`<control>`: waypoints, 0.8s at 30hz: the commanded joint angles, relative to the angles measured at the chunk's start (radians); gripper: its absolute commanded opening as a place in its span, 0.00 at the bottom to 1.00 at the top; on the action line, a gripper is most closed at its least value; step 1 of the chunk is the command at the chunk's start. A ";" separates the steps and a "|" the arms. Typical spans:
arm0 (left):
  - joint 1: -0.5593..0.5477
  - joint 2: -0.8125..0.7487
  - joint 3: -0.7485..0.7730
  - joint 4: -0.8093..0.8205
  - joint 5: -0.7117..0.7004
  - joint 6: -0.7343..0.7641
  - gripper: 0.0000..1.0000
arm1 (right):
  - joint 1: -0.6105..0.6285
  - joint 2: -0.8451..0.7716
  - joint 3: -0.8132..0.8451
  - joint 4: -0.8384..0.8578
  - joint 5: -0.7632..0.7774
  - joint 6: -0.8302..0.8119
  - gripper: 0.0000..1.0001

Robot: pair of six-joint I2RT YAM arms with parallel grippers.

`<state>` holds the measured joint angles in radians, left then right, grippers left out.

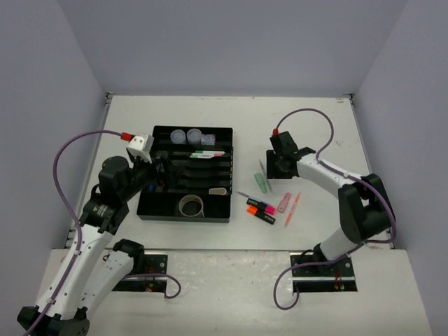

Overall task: Sort the stationery into containers
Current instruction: Pick up the pen from the center of the board.

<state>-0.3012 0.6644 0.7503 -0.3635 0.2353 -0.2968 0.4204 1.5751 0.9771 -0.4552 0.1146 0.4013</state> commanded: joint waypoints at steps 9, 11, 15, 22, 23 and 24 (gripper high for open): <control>0.004 0.038 -0.047 0.011 0.025 0.040 1.00 | 0.018 0.177 0.162 -0.003 0.030 -0.054 0.42; 0.005 0.040 -0.049 0.017 0.035 0.041 1.00 | 0.018 0.191 0.167 -0.005 0.017 -0.056 0.40; 0.005 0.044 -0.050 0.017 0.048 0.041 1.00 | 0.019 0.226 0.187 -0.030 0.016 -0.055 0.38; 0.005 0.040 -0.052 0.020 0.066 0.044 1.00 | 0.023 0.247 0.215 -0.080 0.007 -0.052 0.35; 0.005 0.039 -0.052 0.020 0.067 0.044 1.00 | 0.023 0.247 0.216 -0.081 0.004 -0.054 0.35; 0.005 0.038 -0.051 0.021 0.069 0.044 1.00 | 0.023 0.250 0.219 -0.082 0.000 -0.056 0.34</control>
<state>-0.3012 0.7101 0.7063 -0.3748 0.2787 -0.2691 0.4378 1.8141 1.1474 -0.5129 0.1148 0.3573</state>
